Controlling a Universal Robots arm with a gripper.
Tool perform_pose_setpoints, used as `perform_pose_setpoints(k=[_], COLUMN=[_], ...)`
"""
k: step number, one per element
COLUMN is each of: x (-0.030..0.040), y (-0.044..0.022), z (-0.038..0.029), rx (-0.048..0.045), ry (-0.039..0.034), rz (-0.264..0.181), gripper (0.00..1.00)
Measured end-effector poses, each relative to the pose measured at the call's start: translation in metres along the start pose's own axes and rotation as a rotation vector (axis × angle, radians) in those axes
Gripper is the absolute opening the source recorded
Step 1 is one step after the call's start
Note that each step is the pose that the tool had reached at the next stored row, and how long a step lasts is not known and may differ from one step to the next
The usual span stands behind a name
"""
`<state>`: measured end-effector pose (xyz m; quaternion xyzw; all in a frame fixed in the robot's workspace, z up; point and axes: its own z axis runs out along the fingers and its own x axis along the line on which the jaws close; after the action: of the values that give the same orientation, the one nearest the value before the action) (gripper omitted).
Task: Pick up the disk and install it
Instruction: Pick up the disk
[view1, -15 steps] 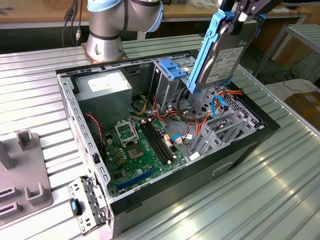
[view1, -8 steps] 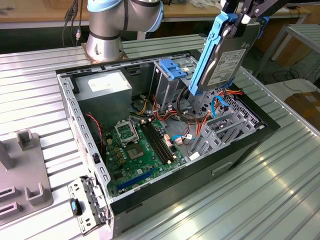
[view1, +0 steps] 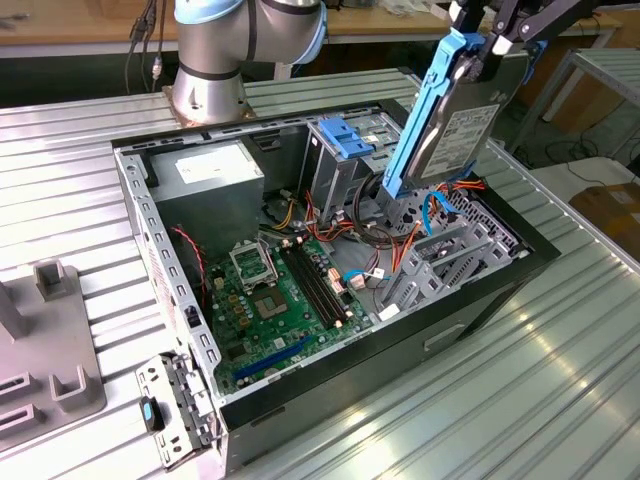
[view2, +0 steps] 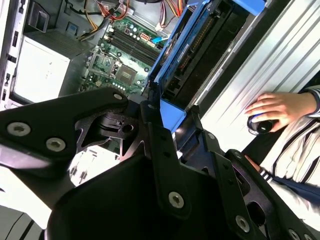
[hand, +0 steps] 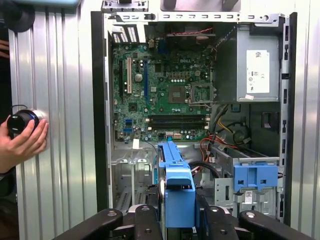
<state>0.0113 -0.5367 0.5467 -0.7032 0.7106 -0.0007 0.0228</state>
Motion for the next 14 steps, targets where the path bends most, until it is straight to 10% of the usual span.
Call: perform_pose_setpoints(k=[3, 7, 14], x=[0.0041, 0.0267, 0.0285], y=[-0.0001, -0.0014, -0.0295], z=[-0.0001, -0.0004, 0.0011], rx=[0.0000, 0.0000, 0.0000], ry=[0.0000, 0.0001, 0.0000], rz=[0.000, 0.000, 0.000], gripper=[0.37, 0.37, 0.37])
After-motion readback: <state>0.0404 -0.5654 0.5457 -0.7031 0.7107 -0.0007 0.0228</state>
